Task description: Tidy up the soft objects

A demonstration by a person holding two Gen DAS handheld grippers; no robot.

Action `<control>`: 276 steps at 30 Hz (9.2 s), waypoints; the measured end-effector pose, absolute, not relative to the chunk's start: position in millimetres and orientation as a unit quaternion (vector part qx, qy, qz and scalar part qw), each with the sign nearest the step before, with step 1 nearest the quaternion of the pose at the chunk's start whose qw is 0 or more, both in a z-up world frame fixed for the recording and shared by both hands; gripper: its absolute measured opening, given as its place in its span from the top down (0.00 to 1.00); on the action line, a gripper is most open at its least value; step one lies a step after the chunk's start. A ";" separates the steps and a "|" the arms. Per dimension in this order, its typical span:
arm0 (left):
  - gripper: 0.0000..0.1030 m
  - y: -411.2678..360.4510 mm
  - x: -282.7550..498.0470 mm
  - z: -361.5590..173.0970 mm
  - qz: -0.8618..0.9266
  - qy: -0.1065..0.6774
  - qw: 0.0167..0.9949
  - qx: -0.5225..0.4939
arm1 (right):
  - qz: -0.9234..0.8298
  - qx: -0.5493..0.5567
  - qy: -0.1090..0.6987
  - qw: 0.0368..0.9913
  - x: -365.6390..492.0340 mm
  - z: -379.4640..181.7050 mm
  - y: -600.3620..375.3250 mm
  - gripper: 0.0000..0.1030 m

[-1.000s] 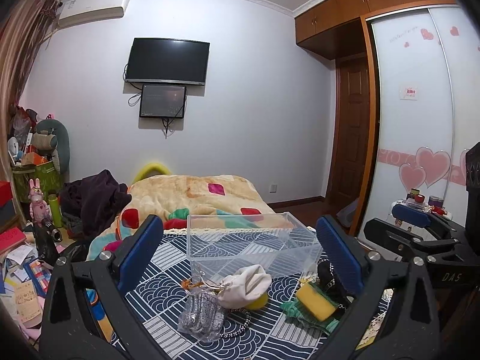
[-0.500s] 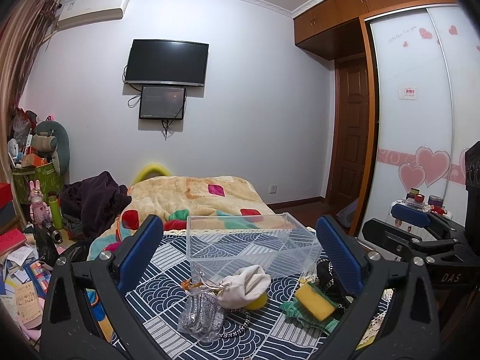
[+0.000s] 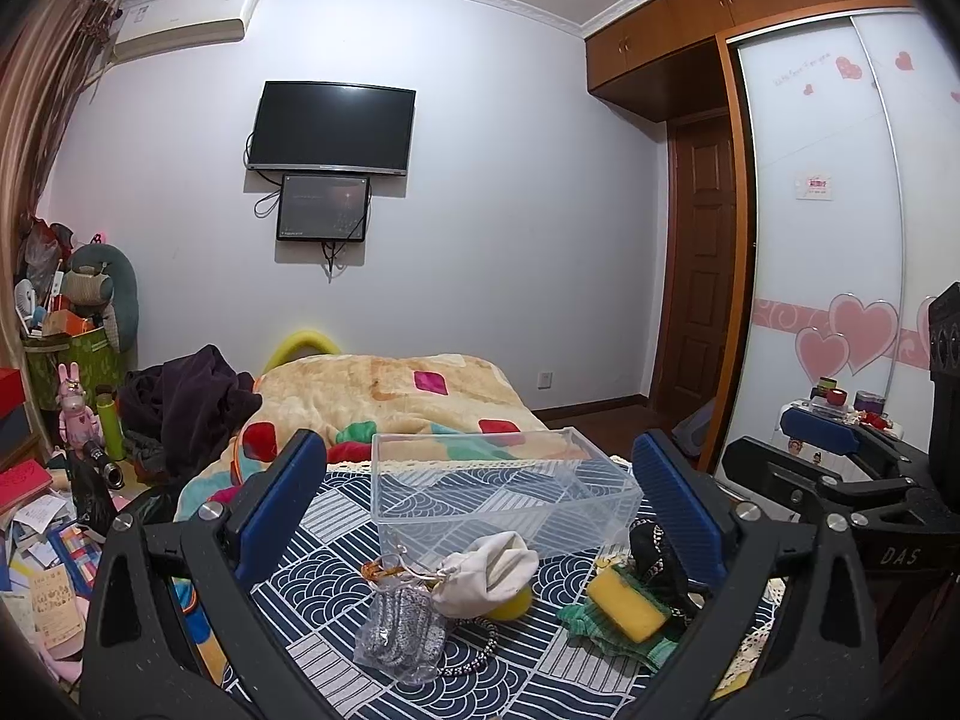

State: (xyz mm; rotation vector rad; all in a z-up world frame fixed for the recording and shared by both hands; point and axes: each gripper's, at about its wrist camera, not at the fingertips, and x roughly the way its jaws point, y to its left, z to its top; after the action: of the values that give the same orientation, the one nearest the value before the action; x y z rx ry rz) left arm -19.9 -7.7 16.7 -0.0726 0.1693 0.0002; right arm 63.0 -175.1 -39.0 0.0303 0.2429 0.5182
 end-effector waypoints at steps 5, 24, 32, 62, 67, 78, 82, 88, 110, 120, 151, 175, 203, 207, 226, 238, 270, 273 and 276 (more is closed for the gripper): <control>0.00 -7.5 -20.1 17.1 0.001 0.084 0.996 -0.036 | 0.255 0.015 0.120 0.959 62.9 -39.1 -175.4 0.00; 0.00 -9.3 -10.3 9.4 -0.003 0.105 0.994 -0.037 | 0.255 0.015 0.127 0.958 66.8 -38.4 -177.5 0.00; 0.00 -3.4 23.9 -24.8 -0.011 0.174 0.983 -0.050 | 0.243 0.019 0.172 0.955 93.0 -61.0 -184.0 0.00; 0.66 -4.2 79.9 -108.0 -0.032 0.288 0.954 -0.069 | 0.265 0.051 0.305 0.913 137.0 -123.3 -185.6 0.80; 0.73 -0.5 75.8 -100.1 -0.035 0.282 0.956 -0.077 | 0.254 0.050 0.283 0.923 132.7 -112.1 -188.4 0.87; 0.74 5.9 64.2 -61.5 -0.035 0.241 0.967 -0.073 | 0.257 0.049 0.238 0.935 130.2 -80.7 -192.1 0.88; 0.74 11.6 65.8 -43.3 -0.036 0.223 0.972 -0.072 | 0.258 0.041 0.218 0.940 133.1 -66.7 -189.8 0.88; 0.74 17.3 78.7 -19.0 -0.012 0.204 0.977 -0.060 | 0.252 0.014 0.184 0.950 141.3 -44.1 -175.7 0.88; 0.74 31.4 185.8 -55.1 -0.005 0.321 0.945 -0.056 | 0.259 -0.074 0.252 0.929 219.3 -66.8 -113.9 0.88; 0.74 26.5 204.5 -74.0 -0.010 0.369 0.928 -0.045 | 0.270 -0.130 0.350 0.887 246.5 -99.3 -92.6 0.88; 0.21 38.2 86.1 -33.2 -0.010 0.279 0.960 -0.036 | 0.292 -0.064 0.236 0.925 158.5 -57.5 -138.9 0.30; 0.51 52.0 64.2 -121.8 0.013 0.353 0.932 -0.079 | 0.309 -0.020 0.339 0.889 127.8 -141.9 -147.5 0.63; 0.78 46.4 60.3 -35.4 0.001 0.240 0.968 -0.069 | 0.286 0.009 0.231 0.930 138.7 -71.8 -153.0 0.67; 0.78 45.4 75.2 -24.8 0.001 0.230 0.971 -0.063 | 0.288 0.009 0.221 0.932 150.0 -60.3 -144.5 0.67; 0.78 52.0 168.8 -51.2 0.031 0.288 0.956 -0.039 | 0.281 -0.043 0.278 0.918 215.1 -73.3 -96.5 0.67; 0.78 43.5 192.1 -75.2 0.025 0.329 0.944 -0.022 | 0.292 -0.088 0.349 0.886 240.1 -99.9 -74.6 0.67; 0.32 28.9 104.1 -19.5 -0.019 0.253 0.967 -0.035 | 0.283 -0.058 0.246 0.925 177.8 -48.3 -130.7 0.30; 0.26 22.8 91.5 -18.4 -0.024 0.246 0.969 -0.027 | 0.272 -0.066 0.233 0.931 167.5 -47.1 -136.5 0.30; 0.25 14.3 81.9 -25.8 -0.034 0.252 0.967 -0.022 | 0.260 -0.064 0.230 0.936 159.5 -53.1 -146.0 0.28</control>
State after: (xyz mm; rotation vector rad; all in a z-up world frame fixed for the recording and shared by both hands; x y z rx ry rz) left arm 81.9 14.3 -25.8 -0.0439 0.5106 -0.0690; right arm 159.5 -146.0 -53.1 -0.1314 0.4696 0.5307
